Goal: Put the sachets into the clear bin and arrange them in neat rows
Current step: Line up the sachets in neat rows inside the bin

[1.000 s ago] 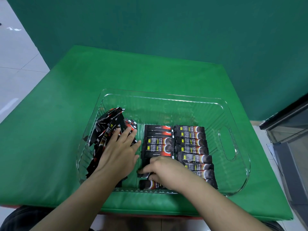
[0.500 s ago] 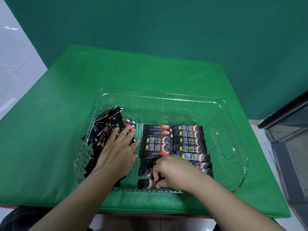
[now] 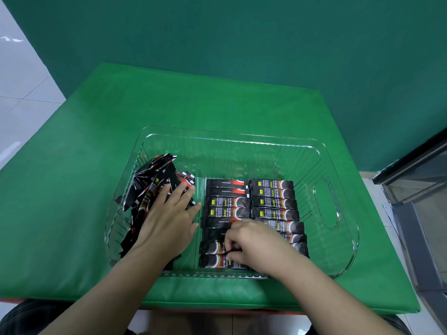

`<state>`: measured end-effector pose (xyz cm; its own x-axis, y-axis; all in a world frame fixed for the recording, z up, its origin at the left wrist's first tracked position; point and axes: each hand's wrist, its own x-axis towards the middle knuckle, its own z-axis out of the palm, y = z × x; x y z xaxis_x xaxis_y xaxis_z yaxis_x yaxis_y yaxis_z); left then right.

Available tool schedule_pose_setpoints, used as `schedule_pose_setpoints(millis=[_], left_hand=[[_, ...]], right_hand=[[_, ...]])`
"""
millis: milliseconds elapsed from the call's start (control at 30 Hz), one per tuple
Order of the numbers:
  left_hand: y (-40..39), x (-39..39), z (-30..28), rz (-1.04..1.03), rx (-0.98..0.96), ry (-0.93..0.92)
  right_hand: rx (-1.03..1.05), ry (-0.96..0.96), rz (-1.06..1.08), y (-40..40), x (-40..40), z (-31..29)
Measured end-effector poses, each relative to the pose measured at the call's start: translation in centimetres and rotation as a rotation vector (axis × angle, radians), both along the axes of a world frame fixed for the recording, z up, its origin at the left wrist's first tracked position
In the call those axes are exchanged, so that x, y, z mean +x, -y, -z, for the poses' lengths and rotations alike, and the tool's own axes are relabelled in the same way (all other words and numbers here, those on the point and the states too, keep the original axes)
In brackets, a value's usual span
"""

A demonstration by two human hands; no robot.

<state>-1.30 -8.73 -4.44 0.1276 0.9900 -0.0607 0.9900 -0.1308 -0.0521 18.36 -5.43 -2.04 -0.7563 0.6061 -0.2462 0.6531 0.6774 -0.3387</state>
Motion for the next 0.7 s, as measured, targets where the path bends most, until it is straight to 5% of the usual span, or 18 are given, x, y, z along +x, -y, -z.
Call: schedule_pose_setpoints(millis=[333,700], left_hand=[[0.1,0.1,-0.4,0.012,0.023,-0.017],[0.1,0.0,0.2,-0.002,0.088,-0.062]], right_hand=[[0.094,0.075,0.056,0.0,0.3,0.2],[0.028,-0.094,0.197,-3.2,-2.7,0.2]])
